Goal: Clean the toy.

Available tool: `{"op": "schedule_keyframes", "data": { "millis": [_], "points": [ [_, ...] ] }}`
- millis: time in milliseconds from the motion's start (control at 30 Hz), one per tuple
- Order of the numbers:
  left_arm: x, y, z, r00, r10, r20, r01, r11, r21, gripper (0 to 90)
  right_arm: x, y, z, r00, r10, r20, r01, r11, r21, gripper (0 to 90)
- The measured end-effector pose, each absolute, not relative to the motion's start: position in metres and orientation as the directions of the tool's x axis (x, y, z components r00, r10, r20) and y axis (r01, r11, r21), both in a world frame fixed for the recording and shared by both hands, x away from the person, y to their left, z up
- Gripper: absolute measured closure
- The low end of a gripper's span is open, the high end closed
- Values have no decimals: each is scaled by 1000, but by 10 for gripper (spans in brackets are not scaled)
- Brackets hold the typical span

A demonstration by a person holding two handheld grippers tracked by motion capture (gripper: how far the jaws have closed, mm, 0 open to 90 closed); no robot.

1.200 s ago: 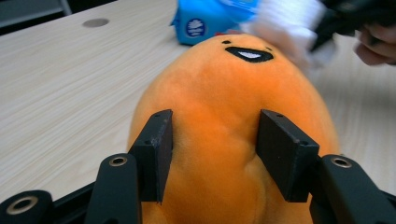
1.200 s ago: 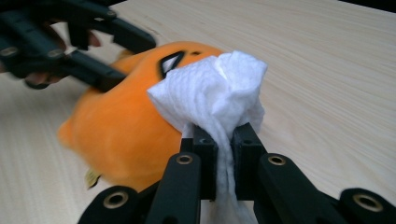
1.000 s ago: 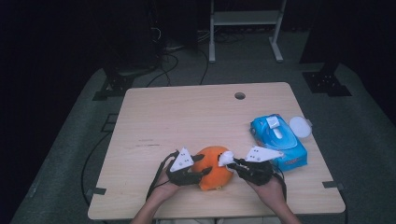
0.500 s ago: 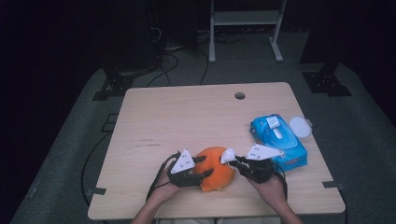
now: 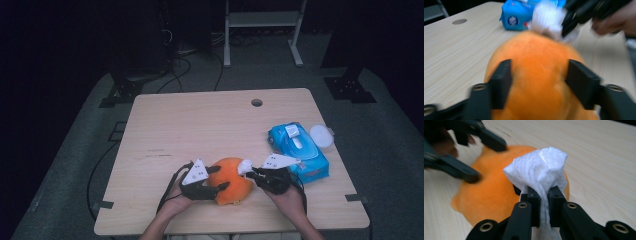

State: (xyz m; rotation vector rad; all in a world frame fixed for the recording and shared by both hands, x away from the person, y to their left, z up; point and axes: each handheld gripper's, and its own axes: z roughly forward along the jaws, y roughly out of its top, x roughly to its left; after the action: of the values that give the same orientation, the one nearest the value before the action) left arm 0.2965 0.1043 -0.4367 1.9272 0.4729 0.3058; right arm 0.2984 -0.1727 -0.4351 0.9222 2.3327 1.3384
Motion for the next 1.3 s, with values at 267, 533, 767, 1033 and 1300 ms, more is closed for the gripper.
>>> {"op": "schedule_keyframes", "data": {
  "millis": [267,533,767,1033,1300],
  "points": [
    [292,99,-443,862,502,71,183,-438,880,241,294,-178,-428,-747,660,74,403,362,840,828],
    [293,99,-441,862,500,89,154,-425,892,277,295,-167,-424,-763,647,9,346,397,850,829],
    [301,107,-443,839,544,-7,258,-386,886,140,294,-176,-431,-738,674,28,389,391,834,829],
    [289,88,-441,876,471,108,131,-447,885,295,272,-150,-404,-780,610,-136,218,470,855,829],
    [297,93,-446,841,536,-71,288,-333,898,105,290,-172,-420,-760,650,-2,331,389,860,829]
  ]
}}
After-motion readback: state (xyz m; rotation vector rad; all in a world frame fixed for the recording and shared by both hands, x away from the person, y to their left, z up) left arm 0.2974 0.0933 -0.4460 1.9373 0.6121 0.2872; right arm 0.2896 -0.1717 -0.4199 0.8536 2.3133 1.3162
